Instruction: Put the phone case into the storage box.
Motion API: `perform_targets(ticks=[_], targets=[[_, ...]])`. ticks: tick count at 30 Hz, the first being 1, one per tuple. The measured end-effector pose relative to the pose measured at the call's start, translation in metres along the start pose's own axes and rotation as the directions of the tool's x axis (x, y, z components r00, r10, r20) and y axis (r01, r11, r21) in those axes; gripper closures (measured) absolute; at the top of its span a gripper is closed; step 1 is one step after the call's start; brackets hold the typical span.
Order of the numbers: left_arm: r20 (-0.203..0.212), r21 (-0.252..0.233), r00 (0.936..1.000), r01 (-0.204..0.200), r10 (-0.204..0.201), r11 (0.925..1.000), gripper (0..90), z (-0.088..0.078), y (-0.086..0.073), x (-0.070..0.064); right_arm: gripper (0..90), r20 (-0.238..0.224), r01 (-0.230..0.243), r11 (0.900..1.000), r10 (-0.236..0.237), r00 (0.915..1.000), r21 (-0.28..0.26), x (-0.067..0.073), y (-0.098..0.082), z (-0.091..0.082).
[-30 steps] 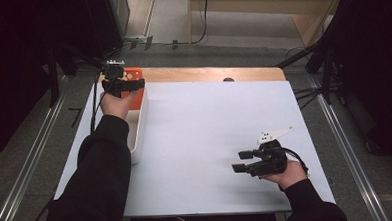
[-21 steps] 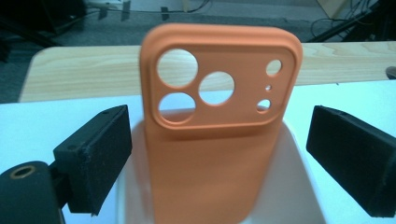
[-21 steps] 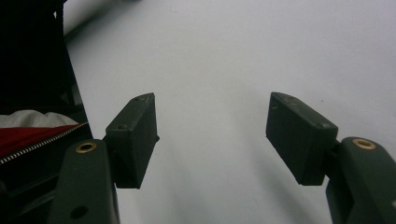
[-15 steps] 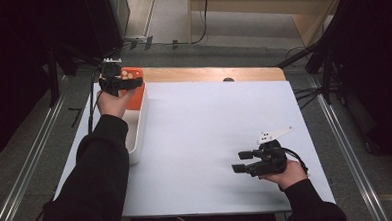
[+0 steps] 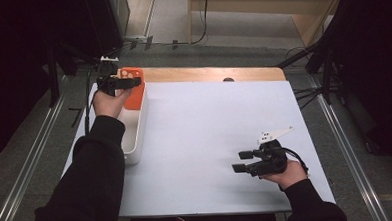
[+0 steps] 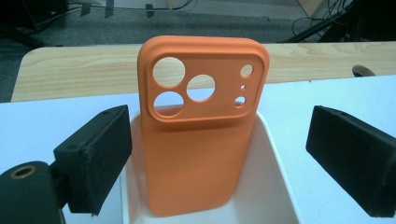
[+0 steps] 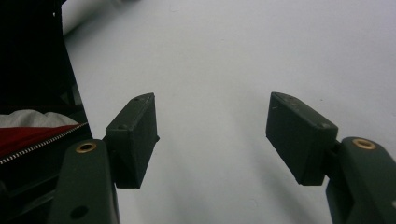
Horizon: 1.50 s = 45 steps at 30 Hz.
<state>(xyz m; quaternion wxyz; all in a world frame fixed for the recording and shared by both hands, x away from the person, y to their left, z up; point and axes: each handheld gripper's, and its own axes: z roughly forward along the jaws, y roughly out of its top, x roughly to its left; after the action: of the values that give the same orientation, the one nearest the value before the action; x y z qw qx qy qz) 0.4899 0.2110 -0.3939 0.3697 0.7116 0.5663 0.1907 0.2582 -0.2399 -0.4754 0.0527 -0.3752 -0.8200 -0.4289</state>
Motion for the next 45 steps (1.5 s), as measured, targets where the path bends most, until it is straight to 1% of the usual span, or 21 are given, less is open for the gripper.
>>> perform_targets(ticks=[2, 9, 12, 14, 16, 18, 20, 23, 26, 29, 32, 37, 42, 44, 45], targets=[[0.007, 0.009, 1.0, -0.006, 0.006, 0.9999, 7.1, -0.002, 0.0, 0.0, 32.9, 0.001, 0.002, 1.0, -0.002, 1.0, -0.001, 0.0, 0.0, 0.0], [0.026, 0.016, 0.9995, -0.02, 0.02, 0.9997, 7.1, -0.008, 0.001, -0.003, 32.9, 0.002, 0.0, 1.0, 0.0, 1.0, -0.003, 0.0, 0.0, 0.0], [0.043, 0.018, 0.9986, -0.03, 0.03, 0.9994, 7.2, -0.011, 0.001, -0.004, 32.9, 0.003, 0.0, 1.0, 0.0, 1.0, -0.004, 0.0, 0.0, 0.0], [0.063, 0.026, 0.9972, -0.041, 0.04, 0.9988, 7.3, -0.012, 0.001, -0.005, 32.9, 0.004, 0.001, 1.0, -0.001, 1.0, -0.003, 0.0, 0.0, 0.0], [0.072, 0.026, 0.9962, -0.05, 0.048, 0.9984, 7.3, -0.014, 0.001, -0.005, 32.9, 0.003, -0.001, 1.0, 0.001, 1.0, -0.002, 0.0, 0.0, 0.0], [0.097, 0.024, 0.9944, -0.046, 0.043, 0.9987, 7.3, -0.017, 0.002, -0.005, 32.9, 0.002, 0.001, 1.0, -0.001, 1.0, -0.002, 0.0, 0.0, 0.0], [0.102, 0.018, 0.9935, -0.053, 0.051, 0.9984, 7.3, -0.019, 0.002, -0.006, 32.9, 0.003, 0.006, 1.0, -0.006, 1.0, -0.002, -0.001, 0.0, 0.0], [0.135, 0.017, 0.9897, -0.051, 0.049, 0.9985, 7.4, -0.023, 0.003, -0.007, 32.9, 0.002, 0.004, 1.0, -0.004, 1.0, 0.0, 0.0, 0.001, 0.0], [0.143, 0.025, 0.9881, -0.061, 0.056, 0.9978, 7.4, -0.026, 0.004, -0.009, 32.9, 0.001, 0.005, 1.0, -0.005, 1.0, -0.001, -0.001, 0.001, 0.001], [0.172, 0.033, 0.9826, -0.076, 0.069, 0.9966, 7.5, -0.03, 0.004, -0.011, 33.0, 0.001, 0.005, 1.0, -0.005, 1.0, 0.0, -0.001, 0.001, 0.0], [0.193, 0.026, 0.9776, -0.091, 0.085, 0.9955, 8.7, -0.034, 0.004, -0.014, 32.9, 0.001, 0.006, 1.0, -0.006, 1.0, 0.002, -0.001, 0.001, 0.0], [0.219, 0.013, 0.9706, -0.106, 0.101, 0.9943, 8.8, -0.04, 0.006, -0.017, 32.9, 0.003, 0.007, 1.0, -0.007, 1.0, 0.001, -0.001, 0.001, 0.0], [0.255, -0.007, 0.9599, -0.118, 0.116, 0.993, 8.8, -0.046, 0.007, -0.02, 32.9, 0.004, 0.003, 1.0, -0.003, 1.0, 0.002, -0.001, 0.001, 0.0], [0.276, -0.015, 0.953, -0.126, 0.125, 0.9919, 8.8, -0.048, 0.006, -0.022, 32.9, 0.003, 0.002, 1.0, -0.002, 1.0, 0.003, -0.001, 0.001, 0.0], [0.289, -0.016, 0.9479, -0.135, 0.134, 0.9907, 8.8, -0.049, 0.006, -0.022, 32.9, 0.003, 0.003, 1.0, -0.003, 1.0, 0.002, -0.001, 0.001, 0.0]])
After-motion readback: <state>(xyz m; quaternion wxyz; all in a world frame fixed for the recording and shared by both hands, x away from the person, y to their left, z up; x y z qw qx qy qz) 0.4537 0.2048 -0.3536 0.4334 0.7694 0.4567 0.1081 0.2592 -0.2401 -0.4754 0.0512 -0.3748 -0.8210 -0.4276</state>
